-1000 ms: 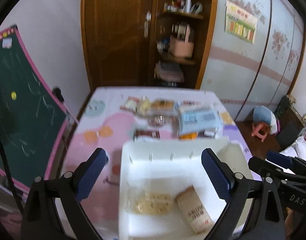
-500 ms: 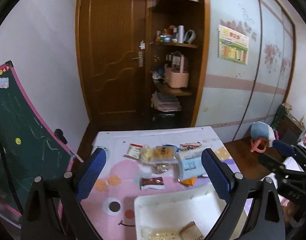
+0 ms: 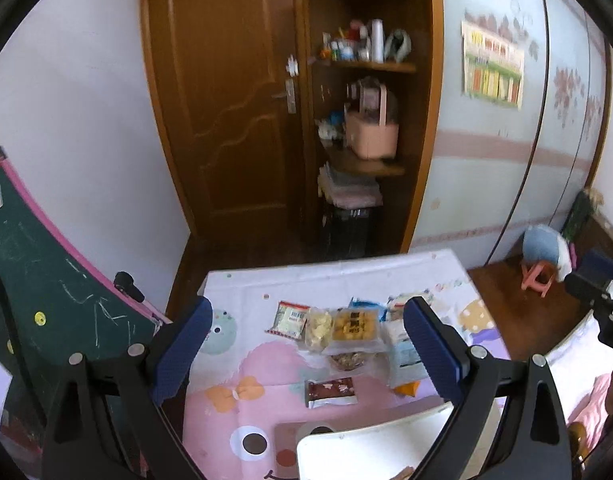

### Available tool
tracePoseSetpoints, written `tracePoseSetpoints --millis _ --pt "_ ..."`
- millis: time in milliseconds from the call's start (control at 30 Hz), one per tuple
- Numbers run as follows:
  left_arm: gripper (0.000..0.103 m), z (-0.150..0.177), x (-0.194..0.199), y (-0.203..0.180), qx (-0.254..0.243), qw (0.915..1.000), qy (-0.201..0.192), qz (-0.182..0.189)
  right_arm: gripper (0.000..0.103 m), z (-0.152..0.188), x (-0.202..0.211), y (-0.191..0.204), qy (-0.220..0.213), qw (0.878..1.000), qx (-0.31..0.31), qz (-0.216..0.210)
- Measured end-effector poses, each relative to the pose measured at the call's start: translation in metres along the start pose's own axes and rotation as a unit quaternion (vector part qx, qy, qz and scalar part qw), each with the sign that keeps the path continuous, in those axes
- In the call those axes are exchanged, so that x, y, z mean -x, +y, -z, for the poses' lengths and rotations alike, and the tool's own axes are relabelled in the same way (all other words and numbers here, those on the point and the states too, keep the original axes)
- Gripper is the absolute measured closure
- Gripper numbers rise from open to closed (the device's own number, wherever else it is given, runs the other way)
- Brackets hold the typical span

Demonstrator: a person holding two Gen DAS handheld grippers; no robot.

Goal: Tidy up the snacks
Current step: 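Move both tools back over the snack pile, then grasp the yellow crab-roe pack with the left tool while the right grasps the blue-labelled bag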

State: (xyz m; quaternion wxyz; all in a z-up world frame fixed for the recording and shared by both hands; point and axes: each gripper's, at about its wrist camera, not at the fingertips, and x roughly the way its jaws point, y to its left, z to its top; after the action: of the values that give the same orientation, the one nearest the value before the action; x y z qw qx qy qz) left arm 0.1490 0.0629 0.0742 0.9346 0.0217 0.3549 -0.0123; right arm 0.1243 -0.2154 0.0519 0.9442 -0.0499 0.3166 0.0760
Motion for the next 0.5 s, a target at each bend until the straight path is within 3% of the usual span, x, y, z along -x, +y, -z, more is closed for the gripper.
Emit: tracePoseSetpoints --millis 200,333,500 --pt "0.007 0.002 -0.079 -0.013 -0.018 0.9971 0.072 0.017 0.027 0.015 -0.072 -0.011 0.068 0.997 -0.020 -0.010" --pt "0.007 0.009 -0.135 -0.025 -0.033 0.9913 0.122 0.037 0.027 0.035 -0.128 -0.024 0.128 0.990 -0.055 -0.031" --pt "0.007 0.023 -0.195 -0.036 -0.043 0.9850 0.164 0.036 0.027 0.057 -0.186 -0.038 0.179 0.981 -0.076 -0.024"
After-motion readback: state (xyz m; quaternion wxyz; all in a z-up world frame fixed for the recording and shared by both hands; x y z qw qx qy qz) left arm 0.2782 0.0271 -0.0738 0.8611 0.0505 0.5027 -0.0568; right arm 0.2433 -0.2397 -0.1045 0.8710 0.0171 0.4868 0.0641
